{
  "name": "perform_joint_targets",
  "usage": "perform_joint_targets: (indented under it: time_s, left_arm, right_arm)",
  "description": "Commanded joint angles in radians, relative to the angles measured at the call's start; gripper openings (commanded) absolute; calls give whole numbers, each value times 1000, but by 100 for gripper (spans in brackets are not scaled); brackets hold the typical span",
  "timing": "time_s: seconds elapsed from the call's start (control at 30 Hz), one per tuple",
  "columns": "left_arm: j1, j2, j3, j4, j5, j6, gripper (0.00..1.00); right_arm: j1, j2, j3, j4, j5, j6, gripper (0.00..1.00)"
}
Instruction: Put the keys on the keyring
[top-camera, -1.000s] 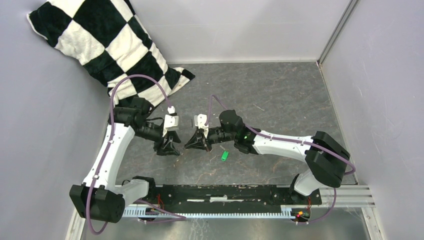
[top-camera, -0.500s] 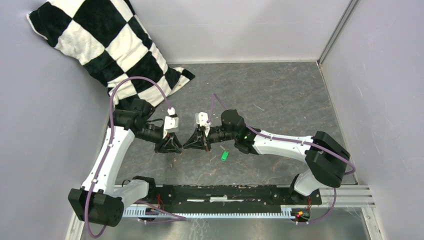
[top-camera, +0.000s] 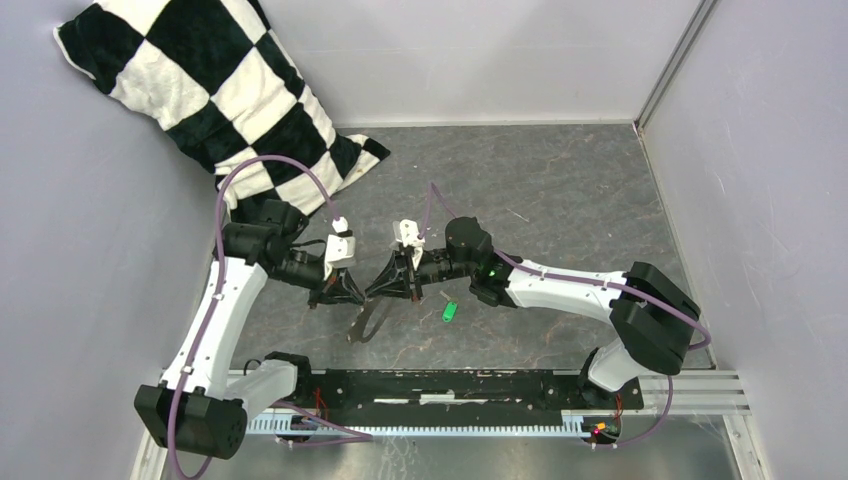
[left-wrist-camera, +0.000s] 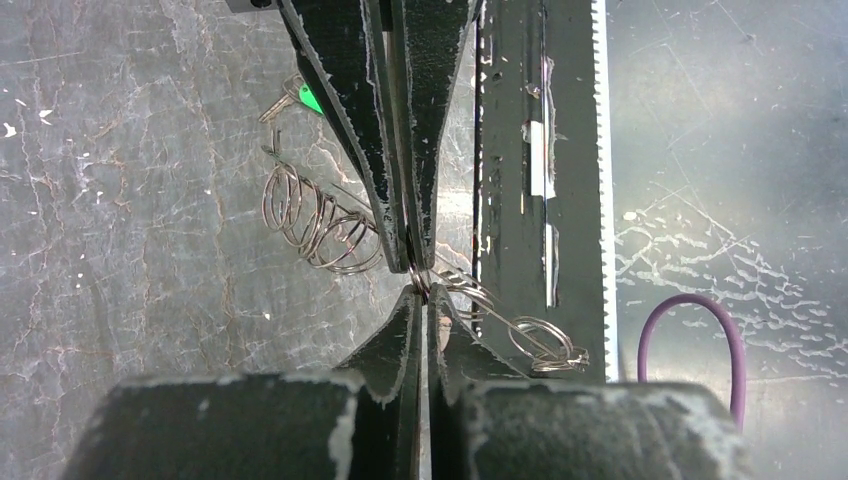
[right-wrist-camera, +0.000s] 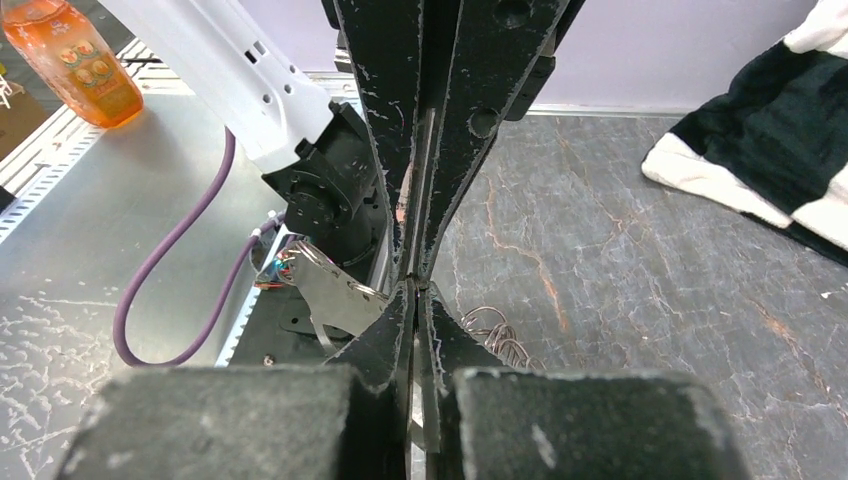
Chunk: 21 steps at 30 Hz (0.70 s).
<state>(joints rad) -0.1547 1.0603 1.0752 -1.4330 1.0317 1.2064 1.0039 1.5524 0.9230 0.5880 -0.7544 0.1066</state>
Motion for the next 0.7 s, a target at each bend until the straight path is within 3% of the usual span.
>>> perform_joint_targets:
  time_s: [0.0,0.13,0.27,0.37,0.53,0.67]
  left_arm:
    - [-5,-32,14,15,48,-7,2]
    - [-5,-48,25,20,56,-32,2]
    - [-5,-56,31,43,63,-77,2]
    - [-5,-64,28,43,71,-81,2]
    - [-5,-74,14,43,72,-65,2]
    - [-5,-72,23,44,84,-64,2]
  right_arm:
    - [8,-14,10,87,-51,19,5]
    - [2,-36,7,33,-43,-16,9]
    - [-12,-92,-39,-20,15,-52,39]
    - [-32,-149,-96,-13,55,-49,51]
    - [-41,-188,-132,51,54,-5,52]
    - [-35,-152,-110,96,27,32,48]
